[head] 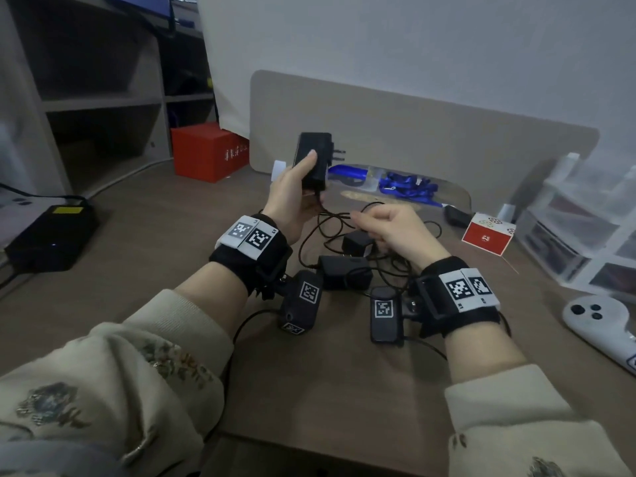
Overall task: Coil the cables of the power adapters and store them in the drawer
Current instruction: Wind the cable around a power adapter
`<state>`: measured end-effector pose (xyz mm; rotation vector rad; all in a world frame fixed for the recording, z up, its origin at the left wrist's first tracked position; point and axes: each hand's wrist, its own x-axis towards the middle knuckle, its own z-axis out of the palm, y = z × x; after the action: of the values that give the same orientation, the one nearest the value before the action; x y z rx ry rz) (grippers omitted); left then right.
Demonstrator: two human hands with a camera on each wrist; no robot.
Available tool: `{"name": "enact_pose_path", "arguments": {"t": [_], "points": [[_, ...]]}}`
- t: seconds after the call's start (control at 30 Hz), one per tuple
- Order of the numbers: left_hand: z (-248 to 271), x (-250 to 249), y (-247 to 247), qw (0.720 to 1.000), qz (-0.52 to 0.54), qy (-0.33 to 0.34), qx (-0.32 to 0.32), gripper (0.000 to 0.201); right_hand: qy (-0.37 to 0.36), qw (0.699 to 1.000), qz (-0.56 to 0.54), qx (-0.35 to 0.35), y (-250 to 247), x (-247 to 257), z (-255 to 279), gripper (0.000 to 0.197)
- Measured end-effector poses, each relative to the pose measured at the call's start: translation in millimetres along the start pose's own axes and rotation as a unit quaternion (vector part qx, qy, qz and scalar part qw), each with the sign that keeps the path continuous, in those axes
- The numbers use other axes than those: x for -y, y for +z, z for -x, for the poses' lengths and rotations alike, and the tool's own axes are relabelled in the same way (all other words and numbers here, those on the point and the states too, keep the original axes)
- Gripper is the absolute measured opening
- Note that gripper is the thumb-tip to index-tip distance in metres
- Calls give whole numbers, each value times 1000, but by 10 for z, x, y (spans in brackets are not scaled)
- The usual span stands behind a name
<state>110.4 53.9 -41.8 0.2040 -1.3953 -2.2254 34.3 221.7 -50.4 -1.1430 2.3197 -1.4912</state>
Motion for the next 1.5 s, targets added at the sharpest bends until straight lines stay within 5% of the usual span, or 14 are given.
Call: {"name": "enact_pose_path", "arguments": {"t": [0.23,0.8,0.97,1.2,1.43,1.5], "points": [[45,11,8,989,-127,-72,-18,29,-40,999,-17,28,-82,-32,68,6],[119,-57,-8,968,-239,-71,18,12,-114,991,-13,-65,-122,-77,37,16],[149,-67,6,938,-317,-108,88,19,-143,981,-26,-125,-109,-52,21,18],[183,-61,-10,936,-262,-136,190,40,-145,979,-44,-133,-106,-62,15,20],[237,-78,-3,929,-184,-162,278,29,-122,985,-71,-96,-95,-41,35,20],[243,-85,19,937,-180,-149,260,30,-102,989,-67,-88,-86,-61,28,20]]}}
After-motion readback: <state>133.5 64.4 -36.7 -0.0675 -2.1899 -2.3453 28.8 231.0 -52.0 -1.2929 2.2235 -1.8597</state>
